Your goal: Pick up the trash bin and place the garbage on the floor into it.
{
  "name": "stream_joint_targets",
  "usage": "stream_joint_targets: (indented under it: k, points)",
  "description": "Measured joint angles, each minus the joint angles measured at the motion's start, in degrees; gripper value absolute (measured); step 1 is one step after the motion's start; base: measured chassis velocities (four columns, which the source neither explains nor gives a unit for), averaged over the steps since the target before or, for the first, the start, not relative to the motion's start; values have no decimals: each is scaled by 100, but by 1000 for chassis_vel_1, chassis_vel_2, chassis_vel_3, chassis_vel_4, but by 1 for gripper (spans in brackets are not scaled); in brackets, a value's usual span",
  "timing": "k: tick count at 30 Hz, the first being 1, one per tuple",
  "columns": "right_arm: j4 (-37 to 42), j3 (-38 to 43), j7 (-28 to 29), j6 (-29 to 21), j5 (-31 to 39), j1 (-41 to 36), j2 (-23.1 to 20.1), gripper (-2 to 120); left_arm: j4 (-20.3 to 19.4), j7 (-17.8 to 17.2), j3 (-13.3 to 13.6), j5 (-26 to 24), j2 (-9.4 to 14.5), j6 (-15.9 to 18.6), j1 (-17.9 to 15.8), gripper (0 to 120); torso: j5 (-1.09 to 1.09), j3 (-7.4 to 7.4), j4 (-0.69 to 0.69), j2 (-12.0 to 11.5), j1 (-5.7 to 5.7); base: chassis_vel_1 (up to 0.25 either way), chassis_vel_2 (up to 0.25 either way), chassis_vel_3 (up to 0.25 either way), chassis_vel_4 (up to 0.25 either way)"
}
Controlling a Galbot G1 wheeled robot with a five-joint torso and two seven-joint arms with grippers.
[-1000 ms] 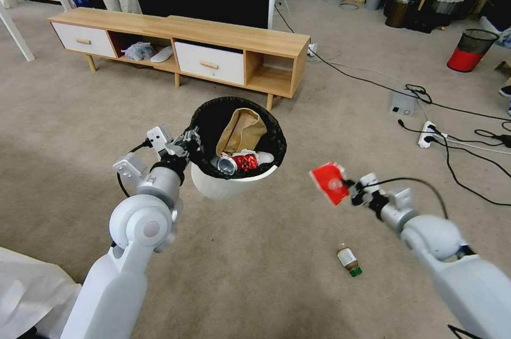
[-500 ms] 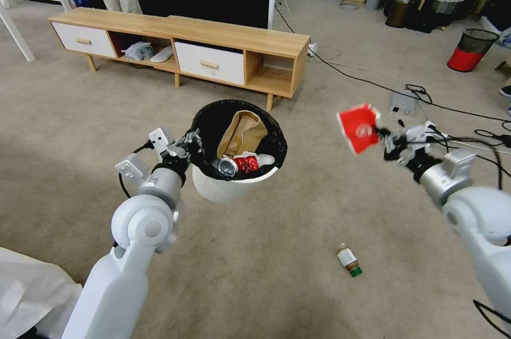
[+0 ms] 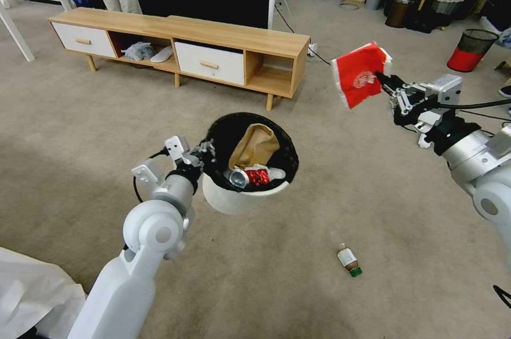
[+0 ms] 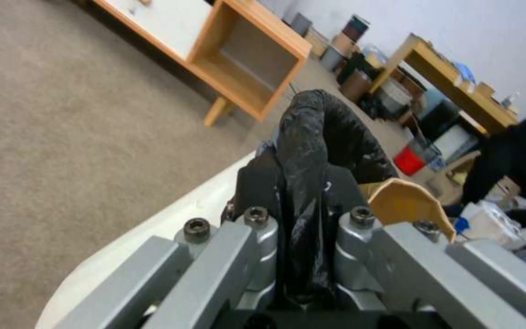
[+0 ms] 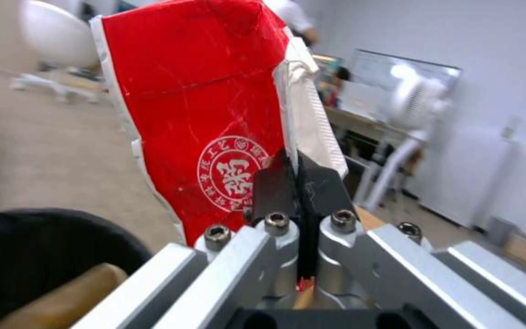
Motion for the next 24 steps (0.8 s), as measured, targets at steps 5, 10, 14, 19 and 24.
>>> stream_joint_targets:
  k: [5, 10, 14, 19, 24]
  points:
    - [-4, -225, -335, 289, 45, 51, -91, 0, 206, 66, 208, -29, 26, 5, -188, 6, 0, 0, 0, 0, 0, 0, 0, 0, 0]
    - [5, -502, -675, 455, 66, 58, -105, 0, 439, 148, 585, -30, 9, -1, -466, 6, 1, 0, 0, -1, 0, 0, 0, 0, 0]
    - [5, -712, -787, 497, 9, 18, -99, 0, 605, 196, 857, 21, -99, -33, -670, 6, 1, 0, 0, 0, 0, 0, 0, 0, 0]
    - [-66, -917, -832, 500, -127, -116, -125, 0, 818, 246, 1115, 102, -248, -97, -910, 6, 1, 0, 0, 0, 0, 0, 0, 0, 0]
    - [-108, -1016, -833, 497, -182, -146, -110, 0, 895, 256, 1182, 102, -305, -111, -1017, 6, 1, 0, 0, 0, 0, 0, 0, 0, 0]
